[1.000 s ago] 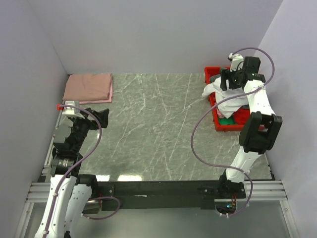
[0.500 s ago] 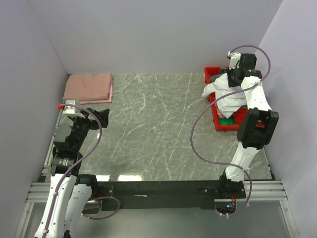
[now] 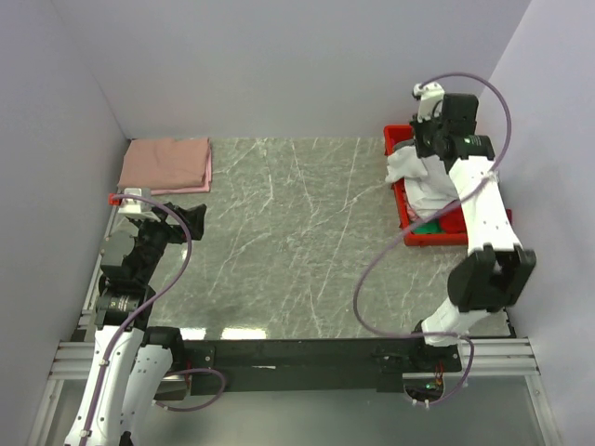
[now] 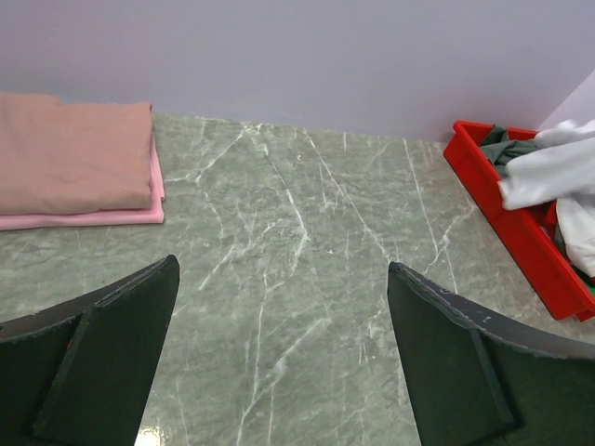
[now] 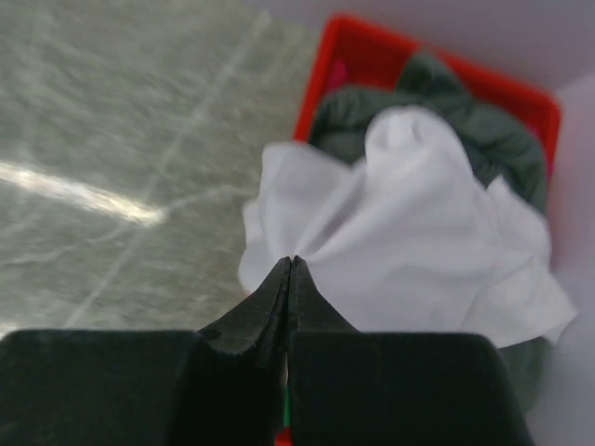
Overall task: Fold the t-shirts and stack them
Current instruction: Grab the tshirt from the pile, then move the tshirt to the center of the board
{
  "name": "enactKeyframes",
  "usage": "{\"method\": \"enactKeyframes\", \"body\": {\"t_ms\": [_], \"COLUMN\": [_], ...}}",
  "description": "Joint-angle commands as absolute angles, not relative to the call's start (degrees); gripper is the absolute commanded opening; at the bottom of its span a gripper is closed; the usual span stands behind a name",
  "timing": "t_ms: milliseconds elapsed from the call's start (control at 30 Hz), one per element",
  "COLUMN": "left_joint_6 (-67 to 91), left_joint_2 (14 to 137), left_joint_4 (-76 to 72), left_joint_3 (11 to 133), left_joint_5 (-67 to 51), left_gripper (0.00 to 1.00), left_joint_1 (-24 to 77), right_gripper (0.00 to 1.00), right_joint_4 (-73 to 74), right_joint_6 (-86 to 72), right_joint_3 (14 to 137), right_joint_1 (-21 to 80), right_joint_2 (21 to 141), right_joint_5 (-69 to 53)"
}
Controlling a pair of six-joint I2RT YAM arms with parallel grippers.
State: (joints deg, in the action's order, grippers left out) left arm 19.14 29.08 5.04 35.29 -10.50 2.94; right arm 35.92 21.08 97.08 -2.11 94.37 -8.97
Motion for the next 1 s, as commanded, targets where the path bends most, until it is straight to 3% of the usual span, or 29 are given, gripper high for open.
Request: {"method": "enactKeyframes", "body": {"t_ms": [0, 233, 500, 800, 900, 933, 967], "left_joint_6": [18.28, 17.93, 17.49, 17.14, 17.14, 17.14, 17.14], "left_joint_2": [28.48, 27.6, 26.37, 25.93, 26.1, 26.28, 26.28], "left_joint_4": [3.6, 3.52, 2.46, 2.46, 2.46, 2.37, 2.29], "left_joint_3": [37.7, 37.62, 37.09, 36.91, 36.91, 36.91, 36.83], "left_joint_5": [-11.6, -11.42, -13.18, -13.8, -14.06, -14.24, -14.41], "left_gripper": [0.99, 0.99, 0.99, 1.0, 0.99, 0.99, 1.0], "left_joint_1": [3.08, 3.08, 3.08, 3.08, 3.08, 3.08, 3.08], "right_gripper": [0.0, 0.0, 0.0, 0.0, 0.14, 0.31, 0.41], "right_joint_4": [34.71, 40.08, 40.34, 32.09, 28.83, 28.65, 28.22], "right_joint_6": [20.22, 18.63, 16.52, 15.21, 15.73, 16.69, 17.13], "right_joint_3": [101.41, 112.22, 112.94, 91.26, 83.6, 81.76, 81.13], "right_joint_1": [3.32, 14.04, 23.46, 26.01, 26.02, 25.93, 25.67], "right_joint_2": [82.55, 76.29, 73.74, 72.95, 75.39, 76.37, 77.33], "right_joint_5": [-10.72, -15.46, -20.64, -27.51, -24.01, -22.17, -17.28]}}
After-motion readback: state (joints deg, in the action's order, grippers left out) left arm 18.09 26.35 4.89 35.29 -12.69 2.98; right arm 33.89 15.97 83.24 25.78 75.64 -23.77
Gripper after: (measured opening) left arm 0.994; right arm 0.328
